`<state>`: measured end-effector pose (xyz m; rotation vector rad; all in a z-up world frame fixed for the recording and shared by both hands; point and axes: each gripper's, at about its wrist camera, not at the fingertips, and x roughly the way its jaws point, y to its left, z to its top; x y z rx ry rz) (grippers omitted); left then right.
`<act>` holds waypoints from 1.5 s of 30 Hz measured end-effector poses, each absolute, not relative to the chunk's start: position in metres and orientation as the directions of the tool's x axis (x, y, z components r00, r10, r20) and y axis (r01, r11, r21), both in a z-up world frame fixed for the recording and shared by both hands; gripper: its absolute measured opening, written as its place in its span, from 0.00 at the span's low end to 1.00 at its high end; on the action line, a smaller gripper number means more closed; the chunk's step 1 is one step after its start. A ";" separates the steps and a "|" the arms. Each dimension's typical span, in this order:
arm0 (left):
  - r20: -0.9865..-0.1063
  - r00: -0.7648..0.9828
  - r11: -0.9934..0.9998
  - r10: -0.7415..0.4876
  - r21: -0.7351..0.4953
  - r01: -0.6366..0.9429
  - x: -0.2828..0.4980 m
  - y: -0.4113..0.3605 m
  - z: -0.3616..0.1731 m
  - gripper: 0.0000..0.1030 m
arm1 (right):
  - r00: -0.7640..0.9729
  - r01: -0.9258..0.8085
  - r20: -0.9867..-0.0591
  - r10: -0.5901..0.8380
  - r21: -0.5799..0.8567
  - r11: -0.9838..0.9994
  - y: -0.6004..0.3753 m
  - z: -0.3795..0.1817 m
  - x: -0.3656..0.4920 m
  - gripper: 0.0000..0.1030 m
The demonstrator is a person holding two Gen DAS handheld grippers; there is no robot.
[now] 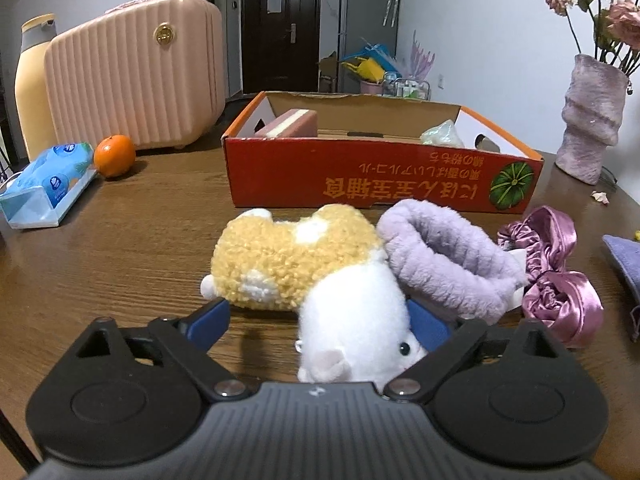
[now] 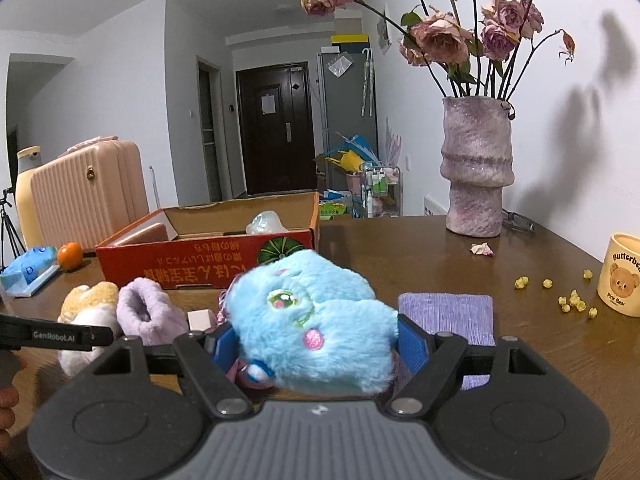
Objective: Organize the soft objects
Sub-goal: 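Grasp the yellow-white lamb plush with the left gripper while the right holds the blue plush, then carry the lamb plush and blue plush over the cardboard box with both grippers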
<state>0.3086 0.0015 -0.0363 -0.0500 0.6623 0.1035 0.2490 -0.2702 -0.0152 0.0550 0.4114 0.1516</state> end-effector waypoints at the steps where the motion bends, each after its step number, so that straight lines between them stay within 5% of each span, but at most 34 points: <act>1: -0.616 0.784 0.994 0.077 -0.017 -0.111 0.308 0.001 -0.037 0.92 | 0.905 -0.134 -0.397 0.156 0.083 0.987 -0.270 -0.016 0.250 0.75; 16: -0.624 0.778 0.995 0.075 -0.010 -0.104 0.311 0.000 -0.039 0.73 | 0.904 -0.135 -0.398 0.157 0.081 0.987 -0.270 -0.016 0.251 0.75; 21: -0.635 0.770 0.994 0.070 -0.017 -0.104 0.313 0.002 -0.041 0.53 | 0.904 -0.136 -0.397 0.156 0.079 0.988 -0.270 -0.017 0.251 0.75; 45: -0.502 0.857 0.990 0.120 -0.002 -0.140 0.292 0.005 -0.016 0.50 | 0.918 -0.120 -0.371 0.142 0.082 0.989 -0.260 -0.014 0.247 0.75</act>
